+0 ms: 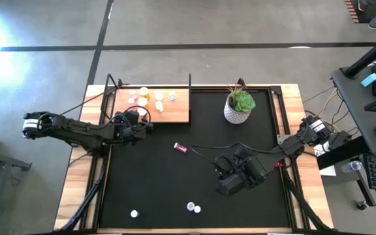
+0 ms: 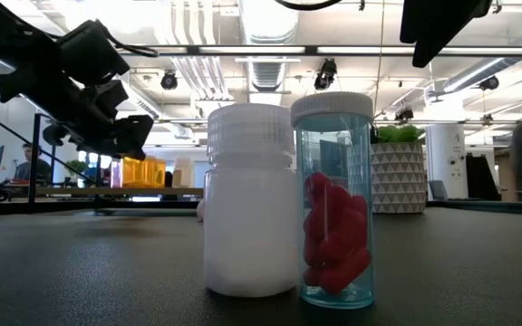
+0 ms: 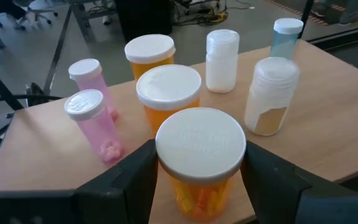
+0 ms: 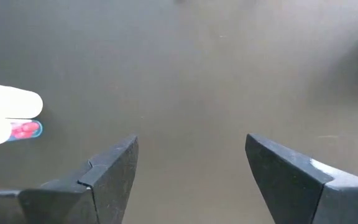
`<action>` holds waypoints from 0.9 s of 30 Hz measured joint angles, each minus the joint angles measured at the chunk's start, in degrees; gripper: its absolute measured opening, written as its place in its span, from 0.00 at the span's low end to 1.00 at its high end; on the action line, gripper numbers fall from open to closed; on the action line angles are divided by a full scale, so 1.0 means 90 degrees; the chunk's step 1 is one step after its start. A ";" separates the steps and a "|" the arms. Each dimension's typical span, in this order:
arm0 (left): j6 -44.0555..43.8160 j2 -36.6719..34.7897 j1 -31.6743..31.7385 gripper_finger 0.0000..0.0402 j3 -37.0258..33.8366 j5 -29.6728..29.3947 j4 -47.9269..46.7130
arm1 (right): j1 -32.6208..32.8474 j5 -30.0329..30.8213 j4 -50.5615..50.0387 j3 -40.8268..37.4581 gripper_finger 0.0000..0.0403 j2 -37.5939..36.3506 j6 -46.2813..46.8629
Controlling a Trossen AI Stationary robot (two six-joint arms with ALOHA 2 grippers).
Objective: Pick and place medicine bottles onto shelf by color
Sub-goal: Put the orange pill bottle on the shelf aligned with the other orange pill bottle, then put the bottom left blue pill bottle on the center of the table
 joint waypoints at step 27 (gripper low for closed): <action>0.0041 -0.0190 0.0024 0.60 -0.0032 0.0261 -0.0086 | -0.0114 0.0000 0.0044 0.0000 0.72 0.0000 0.0000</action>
